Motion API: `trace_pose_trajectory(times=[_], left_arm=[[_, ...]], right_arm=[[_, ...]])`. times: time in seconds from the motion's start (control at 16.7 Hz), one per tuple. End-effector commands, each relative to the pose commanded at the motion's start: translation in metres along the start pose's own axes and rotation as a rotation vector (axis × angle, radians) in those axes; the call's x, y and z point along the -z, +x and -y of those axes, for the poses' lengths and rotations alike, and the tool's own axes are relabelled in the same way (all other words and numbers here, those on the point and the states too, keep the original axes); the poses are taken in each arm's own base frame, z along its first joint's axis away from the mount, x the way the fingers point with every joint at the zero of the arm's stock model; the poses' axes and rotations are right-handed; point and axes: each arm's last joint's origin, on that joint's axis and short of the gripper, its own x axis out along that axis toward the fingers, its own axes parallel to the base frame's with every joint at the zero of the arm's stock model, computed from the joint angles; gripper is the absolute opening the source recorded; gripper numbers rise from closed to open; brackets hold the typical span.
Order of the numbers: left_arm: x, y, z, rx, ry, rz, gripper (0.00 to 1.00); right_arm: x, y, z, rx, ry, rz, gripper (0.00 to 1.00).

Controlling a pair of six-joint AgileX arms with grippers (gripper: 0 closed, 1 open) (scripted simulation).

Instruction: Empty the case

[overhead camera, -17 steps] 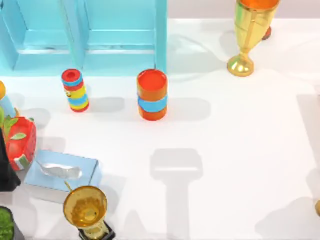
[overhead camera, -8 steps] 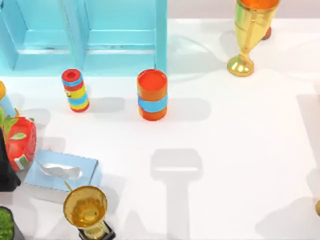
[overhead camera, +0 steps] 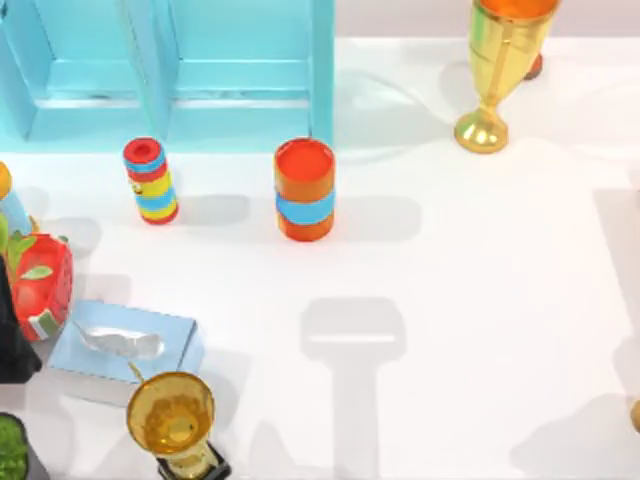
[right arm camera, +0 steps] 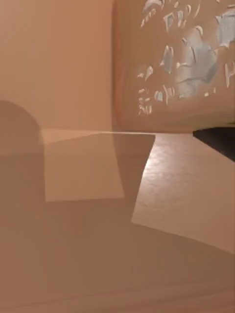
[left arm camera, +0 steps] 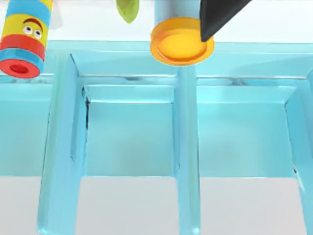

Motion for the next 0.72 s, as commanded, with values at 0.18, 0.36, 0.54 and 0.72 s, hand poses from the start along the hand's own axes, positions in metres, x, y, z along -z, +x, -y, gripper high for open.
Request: trace_pose_trajectory(times=[0.18,0.36,0.54,0.72], left_arm=[[0.0,0.0,0.0,0.0,0.0,0.0,1.0],[0.0,0.0,0.0,0.0,0.0,0.0,1.0],[0.0,0.0,0.0,0.0,0.0,0.0,1.0],[0.0,0.0,0.0,0.0,0.0,0.0,1.0]], right_arm=[[0.0,0.0,0.0,0.0,0.0,0.0,0.0],[0.0,-0.001,0.0,0.001,0.002,0.002,0.0],[-0.004,-0.017,0.003,0.001,0.0,0.002,0.0],[-0.008,-0.049,0.005,-0.003,-0.003,-0.005,0.0]])
